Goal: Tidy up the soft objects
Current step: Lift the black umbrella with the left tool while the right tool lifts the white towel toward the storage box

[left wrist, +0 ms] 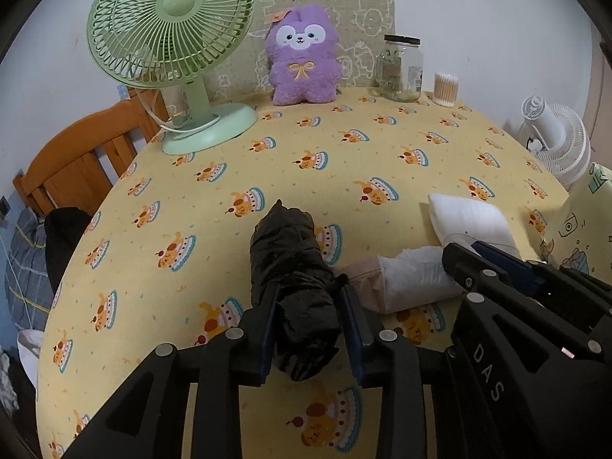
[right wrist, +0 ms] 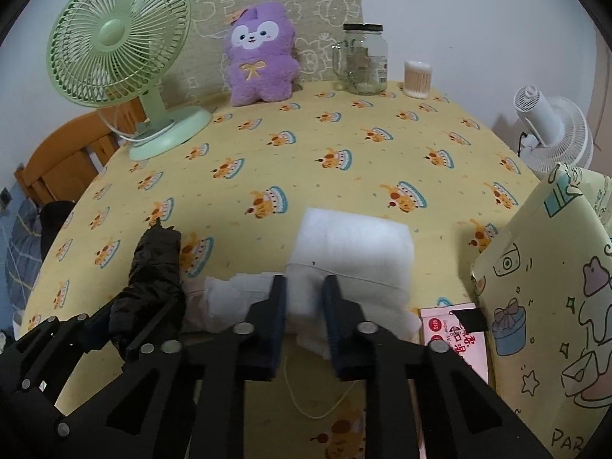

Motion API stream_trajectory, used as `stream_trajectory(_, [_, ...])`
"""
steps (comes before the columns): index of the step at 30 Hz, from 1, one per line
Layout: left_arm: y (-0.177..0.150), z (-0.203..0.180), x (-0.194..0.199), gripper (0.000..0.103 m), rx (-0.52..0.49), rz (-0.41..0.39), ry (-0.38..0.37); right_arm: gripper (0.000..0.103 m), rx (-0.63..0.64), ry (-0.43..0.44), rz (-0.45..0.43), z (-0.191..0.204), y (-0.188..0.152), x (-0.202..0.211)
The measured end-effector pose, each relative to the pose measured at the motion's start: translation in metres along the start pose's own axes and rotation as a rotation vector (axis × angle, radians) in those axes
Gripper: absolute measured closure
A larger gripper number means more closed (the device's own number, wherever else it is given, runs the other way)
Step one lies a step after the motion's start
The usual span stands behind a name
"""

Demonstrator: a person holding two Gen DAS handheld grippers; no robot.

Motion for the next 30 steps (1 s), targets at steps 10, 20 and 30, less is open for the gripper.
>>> stream_trajectory(10, [-0.004, 0.002, 0.02, 0.079, 0.0, -0.038, -0.032, 0.091, 0.021, 0.026, -0.045, 0.004, -0.004, 0.023])
stream_trajectory(20, [-0.013, 0.009, 0.045, 0.08, 0.027, -0.079, -0.05, 0.092, 0.032, 0.045, -0.085, 0.012, -0.01, 0.05])
stream_trajectory(30, [-0.023, 0.015, 0.073, 0.08, 0.062, -0.117, -0.059, 0.092, 0.046, 0.061, -0.121, 0.02, -0.019, 0.079])
Point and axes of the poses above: each gripper's, at about its wrist camera, not at the fingertips, and x roughly against the way its jaws point, z to its left, y to its top, the point moved 1 cm from there along -x, roughly the way its jaws point, and after that the axes turned 8 degrees about z, right-handed, at the moved point
